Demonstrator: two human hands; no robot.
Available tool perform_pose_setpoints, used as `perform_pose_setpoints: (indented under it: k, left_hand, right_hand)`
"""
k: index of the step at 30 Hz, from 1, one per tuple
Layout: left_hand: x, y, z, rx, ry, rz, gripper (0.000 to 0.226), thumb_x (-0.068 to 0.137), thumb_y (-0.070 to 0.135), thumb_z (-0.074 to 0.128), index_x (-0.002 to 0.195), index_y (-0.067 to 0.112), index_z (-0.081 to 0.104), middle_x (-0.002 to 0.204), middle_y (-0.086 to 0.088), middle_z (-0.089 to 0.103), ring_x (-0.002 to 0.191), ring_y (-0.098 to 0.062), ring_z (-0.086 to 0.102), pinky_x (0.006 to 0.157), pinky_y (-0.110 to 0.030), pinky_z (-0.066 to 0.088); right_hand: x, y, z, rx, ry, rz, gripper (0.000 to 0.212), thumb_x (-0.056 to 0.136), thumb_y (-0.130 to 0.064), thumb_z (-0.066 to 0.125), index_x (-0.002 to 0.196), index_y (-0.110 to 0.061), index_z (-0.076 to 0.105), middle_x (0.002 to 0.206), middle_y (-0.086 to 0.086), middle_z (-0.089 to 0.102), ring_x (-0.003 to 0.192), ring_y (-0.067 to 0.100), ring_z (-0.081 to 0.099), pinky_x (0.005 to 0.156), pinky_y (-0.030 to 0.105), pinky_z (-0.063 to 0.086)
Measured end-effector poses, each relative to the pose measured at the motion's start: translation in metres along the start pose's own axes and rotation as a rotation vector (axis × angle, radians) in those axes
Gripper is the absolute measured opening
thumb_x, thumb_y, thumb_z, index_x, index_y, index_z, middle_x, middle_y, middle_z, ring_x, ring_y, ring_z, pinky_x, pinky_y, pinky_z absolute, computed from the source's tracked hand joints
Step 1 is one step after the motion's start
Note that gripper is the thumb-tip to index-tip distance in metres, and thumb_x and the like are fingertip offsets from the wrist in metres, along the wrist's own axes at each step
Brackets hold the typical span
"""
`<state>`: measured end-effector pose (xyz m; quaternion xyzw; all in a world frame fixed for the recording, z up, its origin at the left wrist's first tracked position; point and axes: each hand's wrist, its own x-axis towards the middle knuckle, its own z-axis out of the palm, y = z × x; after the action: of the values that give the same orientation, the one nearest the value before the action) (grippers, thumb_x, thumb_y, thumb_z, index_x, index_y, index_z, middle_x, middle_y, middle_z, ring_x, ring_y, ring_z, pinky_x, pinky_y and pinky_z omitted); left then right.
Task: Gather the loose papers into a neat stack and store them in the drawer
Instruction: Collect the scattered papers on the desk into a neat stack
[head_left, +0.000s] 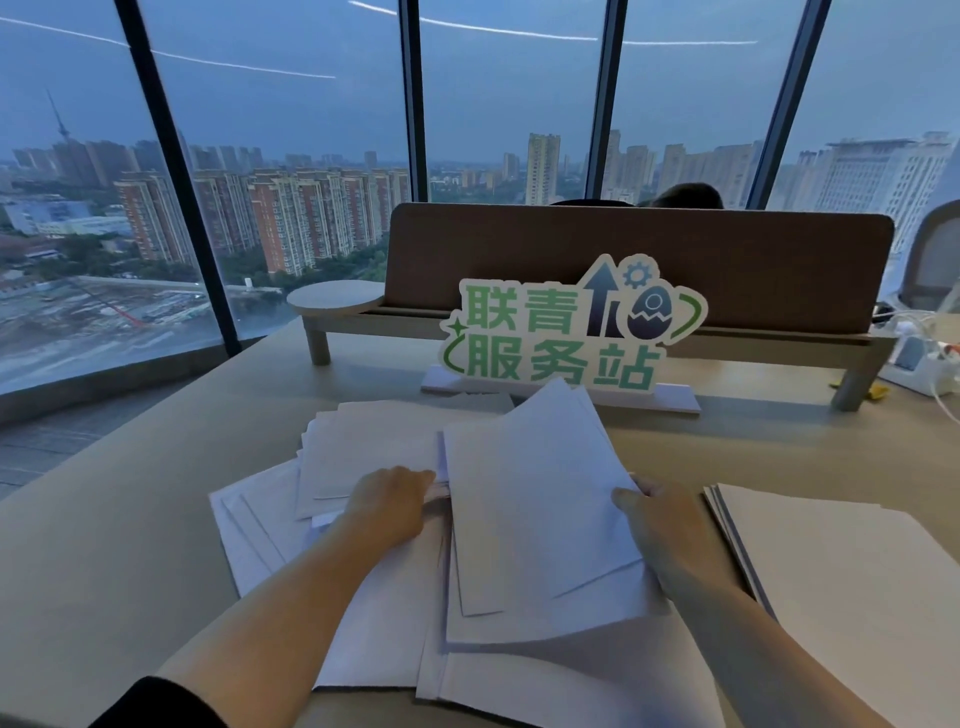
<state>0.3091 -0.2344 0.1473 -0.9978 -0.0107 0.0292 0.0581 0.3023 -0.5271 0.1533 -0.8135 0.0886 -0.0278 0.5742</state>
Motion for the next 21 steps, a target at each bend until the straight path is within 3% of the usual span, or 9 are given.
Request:
perform_pose_setpoints:
  k: [5,9,16,21]
  left_hand:
    - [-0.002,0.000,-0.005,0.132,0.122,-0.062,0.031,0.091,0.007,0.046,0.117,0.016,0.062,0.114,-0.009,0.066,0.106,-0.029,0.064,0.086,-0.034,0.050]
    - [-0.005,-0.002,-0.012,0.104,0.189,-0.111,0.029,0.092,0.008,0.045,0.115,0.014,0.062,0.112,-0.009,0.067,0.105,-0.029,0.066,0.085,-0.035,0.051]
    - [-0.022,-0.006,-0.031,-0.290,0.242,-0.305,0.028,0.083,0.009,0.049,0.105,0.007,0.065,0.106,-0.016,0.068,0.099,-0.035,0.064,0.077,-0.034,0.048]
    - [-0.035,0.007,-0.041,-0.492,0.261,-0.308,0.025,0.081,0.008,0.049,0.099,0.006,0.066,0.085,-0.011,0.062,0.077,-0.029,0.056,0.068,-0.031,0.043]
  right_hand:
    - [-0.003,0.002,-0.004,0.066,0.059,-0.006,0.018,0.086,-0.014,0.054,0.086,-0.015,0.072,0.090,0.013,0.073,0.083,0.037,0.069,0.072,0.042,0.055]
    - [-0.008,0.003,-0.009,0.142,0.153,-0.015,0.016,0.088,-0.014,0.052,0.086,-0.012,0.068,0.087,0.015,0.070,0.080,0.038,0.066,0.066,0.035,0.045]
    - [-0.026,-0.005,-0.014,0.203,0.236,-0.048,0.026,0.093,-0.006,0.043,0.092,-0.020,0.065,0.077,-0.004,0.061,0.067,0.019,0.056,0.063,0.032,0.042]
    - [-0.040,-0.004,-0.007,0.170,0.156,-0.010,0.024,0.089,-0.009,0.044,0.093,-0.020,0.065,0.081,0.008,0.068,0.070,0.028,0.061,0.062,0.032,0.042]
